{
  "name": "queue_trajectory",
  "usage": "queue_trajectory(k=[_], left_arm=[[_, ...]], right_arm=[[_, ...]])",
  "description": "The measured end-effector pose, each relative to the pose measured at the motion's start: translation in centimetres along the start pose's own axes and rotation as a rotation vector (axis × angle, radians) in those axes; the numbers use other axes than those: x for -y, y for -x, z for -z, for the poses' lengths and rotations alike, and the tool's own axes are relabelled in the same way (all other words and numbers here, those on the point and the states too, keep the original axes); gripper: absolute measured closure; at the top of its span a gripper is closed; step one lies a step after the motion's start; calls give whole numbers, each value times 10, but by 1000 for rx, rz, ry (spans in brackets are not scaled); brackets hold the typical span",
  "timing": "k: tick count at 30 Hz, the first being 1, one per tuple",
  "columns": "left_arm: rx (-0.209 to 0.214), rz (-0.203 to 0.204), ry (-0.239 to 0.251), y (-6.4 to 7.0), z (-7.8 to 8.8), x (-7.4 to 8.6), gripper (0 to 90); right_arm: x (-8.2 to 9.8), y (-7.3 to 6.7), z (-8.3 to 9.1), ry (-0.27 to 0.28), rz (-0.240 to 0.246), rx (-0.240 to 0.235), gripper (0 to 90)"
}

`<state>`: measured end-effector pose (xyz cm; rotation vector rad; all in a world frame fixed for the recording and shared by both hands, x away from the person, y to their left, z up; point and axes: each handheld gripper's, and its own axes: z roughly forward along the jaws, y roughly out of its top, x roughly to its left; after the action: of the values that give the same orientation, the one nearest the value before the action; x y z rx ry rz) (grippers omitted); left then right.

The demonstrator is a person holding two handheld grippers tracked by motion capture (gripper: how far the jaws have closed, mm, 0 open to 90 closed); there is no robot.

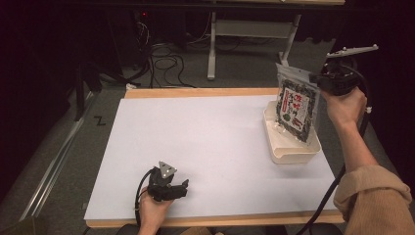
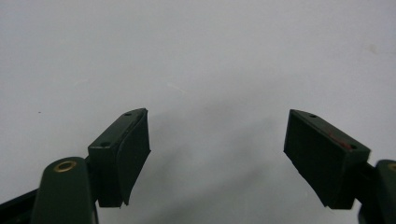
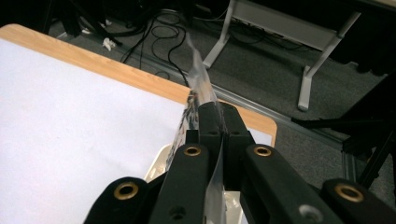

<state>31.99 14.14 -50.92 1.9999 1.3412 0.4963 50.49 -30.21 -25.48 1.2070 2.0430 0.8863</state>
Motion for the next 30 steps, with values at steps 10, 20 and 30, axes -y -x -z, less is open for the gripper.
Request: queue_trajectory(k=[10, 20, 30], left_arm=[[2, -4, -8, 1, -1, 0, 231], [-3, -3, 2, 1, 1, 0, 232], [-6, -4, 0, 1, 1, 0, 232]], right_arm=[[-4, 1, 5, 84, -7, 3, 900], [12, 1, -11, 31, 6, -16, 900], [4, -14, -14, 49, 32, 3, 900]])
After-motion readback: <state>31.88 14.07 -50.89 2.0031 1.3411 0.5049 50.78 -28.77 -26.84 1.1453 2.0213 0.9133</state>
